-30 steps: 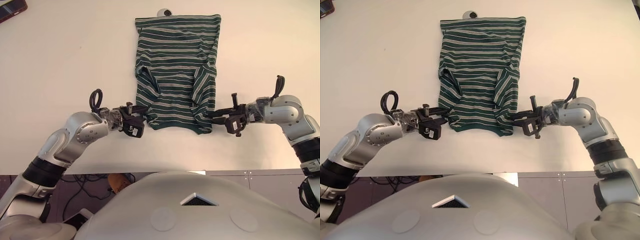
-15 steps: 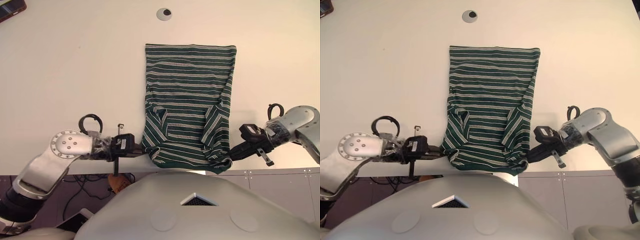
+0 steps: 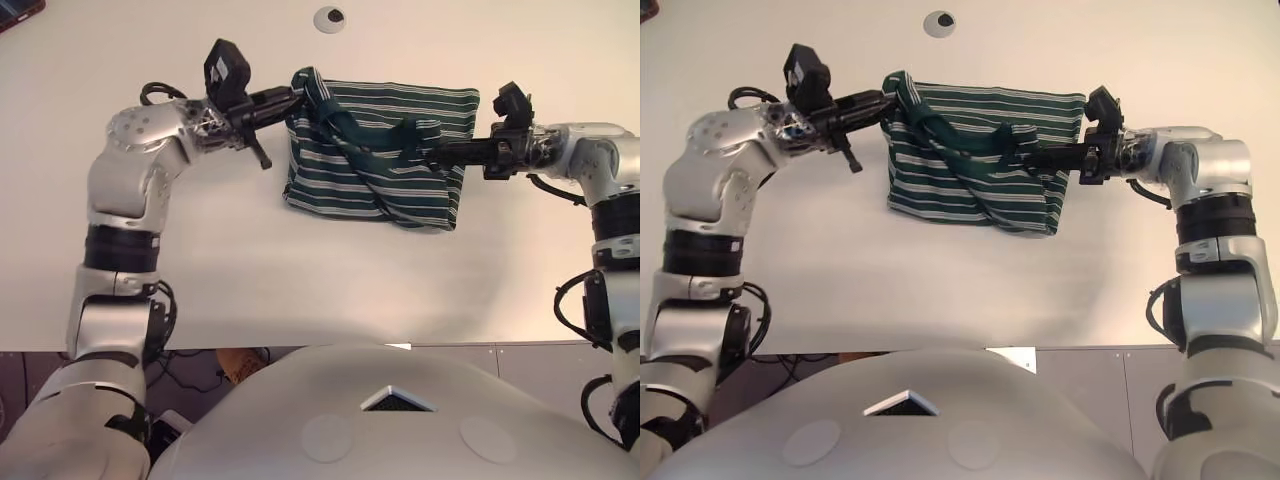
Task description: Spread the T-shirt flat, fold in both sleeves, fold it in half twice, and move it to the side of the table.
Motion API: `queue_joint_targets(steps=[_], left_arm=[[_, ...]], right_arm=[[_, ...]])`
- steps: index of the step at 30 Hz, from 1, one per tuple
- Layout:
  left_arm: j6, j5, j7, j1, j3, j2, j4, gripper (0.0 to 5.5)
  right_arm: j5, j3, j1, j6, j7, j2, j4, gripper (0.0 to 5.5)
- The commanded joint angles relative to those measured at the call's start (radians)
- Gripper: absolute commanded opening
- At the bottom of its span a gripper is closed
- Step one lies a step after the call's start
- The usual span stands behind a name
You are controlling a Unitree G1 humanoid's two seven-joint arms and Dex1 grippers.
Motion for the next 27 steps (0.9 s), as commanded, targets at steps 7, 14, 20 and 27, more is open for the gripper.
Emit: queue_joint_targets(steps=[7,14,20,27], left_arm=[[-0.242,0.179,0.06,-0.307,0.008,-0.155,0.649,0.02],[-0.31,0.281,0.227,-0.398,0.018,-0.218,0.847,0.93],[-0.2,0.214,0.094,-0.075,-0.002,-0.131,0.211,0.93],[0.022,0.189,0.071,0.155,-0.15,-0.13,-0.324,0.0]], right_arm=[[-0.149,-0.125,-0.222,-0.253,-0.227,0.122,0.403,0.0],[-0.237,-0.18,-0.254,-0.361,-0.447,0.173,0.53,0.0],[-0.31,-0.213,-0.249,-0.583,-0.651,0.181,0.53,0.0],[-0.295,-0.236,-0.242,-0.52,-0.606,0.184,0.539,0.56]])
